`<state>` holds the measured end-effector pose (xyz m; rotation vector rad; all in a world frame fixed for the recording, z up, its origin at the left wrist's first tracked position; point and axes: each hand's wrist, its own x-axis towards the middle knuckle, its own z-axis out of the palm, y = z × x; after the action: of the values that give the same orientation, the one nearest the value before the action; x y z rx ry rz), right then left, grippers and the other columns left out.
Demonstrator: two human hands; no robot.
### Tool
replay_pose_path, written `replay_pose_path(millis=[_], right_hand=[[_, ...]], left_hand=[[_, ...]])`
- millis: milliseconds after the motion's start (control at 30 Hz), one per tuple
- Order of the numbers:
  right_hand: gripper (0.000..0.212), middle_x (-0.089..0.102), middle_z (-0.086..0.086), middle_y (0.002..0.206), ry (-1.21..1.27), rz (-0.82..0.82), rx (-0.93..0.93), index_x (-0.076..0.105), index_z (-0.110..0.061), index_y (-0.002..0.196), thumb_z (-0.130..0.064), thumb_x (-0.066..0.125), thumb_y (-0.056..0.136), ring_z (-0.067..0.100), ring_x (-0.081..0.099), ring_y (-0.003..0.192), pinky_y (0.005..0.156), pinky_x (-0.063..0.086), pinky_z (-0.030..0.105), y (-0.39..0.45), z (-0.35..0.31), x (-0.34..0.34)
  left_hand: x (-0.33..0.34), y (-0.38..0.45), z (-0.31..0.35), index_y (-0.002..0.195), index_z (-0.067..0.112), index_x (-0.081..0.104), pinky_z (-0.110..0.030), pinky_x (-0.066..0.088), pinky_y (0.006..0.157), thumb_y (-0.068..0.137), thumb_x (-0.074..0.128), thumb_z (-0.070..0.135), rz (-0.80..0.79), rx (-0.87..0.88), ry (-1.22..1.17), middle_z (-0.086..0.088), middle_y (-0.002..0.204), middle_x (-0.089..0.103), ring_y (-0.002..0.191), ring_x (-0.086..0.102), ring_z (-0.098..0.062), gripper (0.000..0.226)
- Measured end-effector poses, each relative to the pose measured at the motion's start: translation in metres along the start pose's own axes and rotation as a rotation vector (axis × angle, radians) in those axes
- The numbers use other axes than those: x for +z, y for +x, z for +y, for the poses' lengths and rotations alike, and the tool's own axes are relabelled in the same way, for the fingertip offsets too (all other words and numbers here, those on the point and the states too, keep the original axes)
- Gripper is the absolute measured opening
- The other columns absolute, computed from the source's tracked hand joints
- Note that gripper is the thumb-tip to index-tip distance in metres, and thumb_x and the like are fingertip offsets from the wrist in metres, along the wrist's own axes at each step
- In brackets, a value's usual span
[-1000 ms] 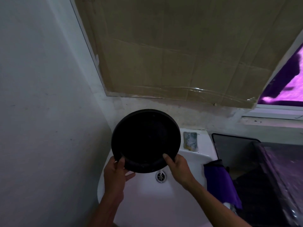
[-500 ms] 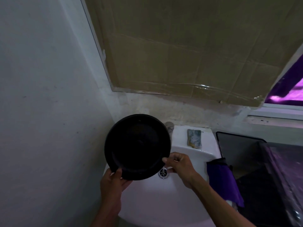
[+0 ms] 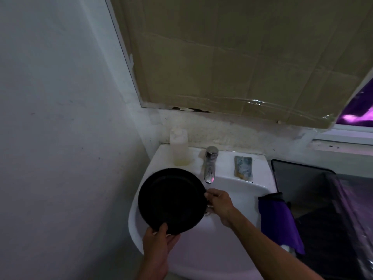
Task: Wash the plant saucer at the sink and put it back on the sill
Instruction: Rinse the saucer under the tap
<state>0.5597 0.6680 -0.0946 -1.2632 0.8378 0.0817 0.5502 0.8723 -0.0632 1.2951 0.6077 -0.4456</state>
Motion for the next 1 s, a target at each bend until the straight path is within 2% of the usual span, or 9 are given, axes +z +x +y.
replay_pose_path(millis=[100, 200, 367, 500, 600, 733, 833, 900, 1000], right_hand=[[0.022, 0.068, 0.016, 0.09, 0.046, 0.015, 0.026, 0.07, -0.009, 0.099, -0.005, 0.049, 0.095, 0.028, 0.059, 0.08, 0.07, 0.048, 0.038, 0.015, -0.003, 0.004], [0.016, 0.073, 0.007, 0.093, 0.026, 0.035, -0.02, 0.067, -0.019, 0.095, -0.012, 0.053, 0.094, 0.025, 0.068, 0.086, 0.073, 0.057, 0.034, 0.025, -0.009, 0.012], [0.018, 0.069, 0.012, 0.105, -0.225, 0.169, -0.119, 0.063, -0.012, 0.109, -0.019, 0.056, 0.094, 0.028, 0.064, 0.096, 0.091, 0.053, 0.046, 0.035, 0.003, 0.017], [0.02, 0.068, 0.012, 0.104, -0.073, 0.266, -0.032, 0.06, -0.011, 0.109, -0.026, 0.055, 0.096, 0.027, 0.064, 0.094, 0.087, 0.055, 0.043, 0.014, 0.046, 0.037], [0.019, 0.07, 0.013, 0.101, 0.042, 0.236, 0.016, 0.065, -0.009, 0.108, -0.021, 0.059, 0.094, 0.028, 0.066, 0.093, 0.088, 0.055, 0.044, 0.019, 0.04, 0.036], [0.015, 0.072, 0.012, 0.092, -0.066, 0.137, -0.066, 0.067, -0.008, 0.092, -0.021, 0.07, 0.086, 0.027, 0.068, 0.089, 0.086, 0.056, 0.044, 0.04, 0.001, 0.018], [0.016, 0.073, 0.012, 0.094, -0.126, 0.126, -0.082, 0.067, -0.013, 0.091, -0.029, 0.068, 0.087, 0.026, 0.069, 0.089, 0.087, 0.056, 0.046, 0.044, -0.006, 0.021], [0.026, 0.073, 0.012, 0.089, -0.122, 0.153, -0.093, 0.068, -0.007, 0.088, -0.033, 0.065, 0.089, 0.025, 0.069, 0.083, 0.081, 0.057, 0.045, 0.042, -0.001, 0.024], [0.02, 0.074, 0.003, 0.088, -0.081, 0.116, -0.12, 0.071, -0.017, 0.087, -0.036, 0.064, 0.091, 0.016, 0.07, 0.082, 0.075, 0.059, 0.033, 0.03, 0.009, 0.024]], left_hand=[[0.006, 0.0, 0.005, 0.122, 0.005, 0.051, -0.028, 0.061, 0.058, 0.096, 0.053, -0.001, -0.018, 0.017, 0.039, -0.031, 0.117, 0.062, 0.087, 0.066, -0.037, 0.027], [0.01, -0.003, 0.006, 0.124, 0.007, 0.052, -0.027, 0.06, 0.053, 0.096, 0.054, -0.002, -0.053, 0.034, 0.077, -0.028, 0.115, 0.061, 0.086, 0.066, -0.038, 0.03], [0.012, -0.001, 0.006, 0.117, 0.007, 0.054, -0.028, 0.061, 0.056, 0.097, 0.054, 0.002, -0.042, 0.096, 0.102, -0.023, 0.11, 0.065, 0.093, 0.069, -0.039, 0.021], [0.008, 0.002, 0.001, 0.102, 0.017, 0.057, -0.026, 0.06, 0.058, 0.098, 0.054, 0.008, -0.026, 0.118, 0.14, -0.016, 0.108, 0.067, 0.092, 0.07, -0.033, 0.01], [0.0, 0.002, -0.006, 0.117, 0.017, 0.055, -0.029, 0.061, 0.062, 0.097, 0.056, 0.008, -0.059, 0.087, 0.158, -0.016, 0.114, 0.065, 0.095, 0.07, -0.034, 0.022], [-0.002, -0.001, -0.012, 0.128, 0.018, 0.052, -0.031, 0.062, 0.062, 0.094, 0.058, 0.001, -0.07, 0.079, 0.099, -0.016, 0.112, 0.067, 0.095, 0.07, -0.037, 0.039], [0.006, 0.0, -0.012, 0.127, 0.017, 0.051, -0.028, 0.061, 0.06, 0.094, 0.055, -0.003, -0.054, 0.08, 0.036, -0.017, 0.11, 0.066, 0.096, 0.068, -0.038, 0.038], [0.006, 0.002, -0.012, 0.123, 0.018, 0.052, -0.028, 0.06, 0.061, 0.095, 0.054, -0.002, -0.031, 0.082, 0.024, -0.017, 0.109, 0.067, 0.094, 0.07, -0.036, 0.035], [-0.004, 0.005, -0.014, 0.122, 0.018, 0.051, -0.03, 0.059, 0.061, 0.096, 0.051, -0.005, 0.008, 0.104, 0.014, -0.017, 0.104, 0.068, 0.087, 0.071, -0.033, 0.035]])
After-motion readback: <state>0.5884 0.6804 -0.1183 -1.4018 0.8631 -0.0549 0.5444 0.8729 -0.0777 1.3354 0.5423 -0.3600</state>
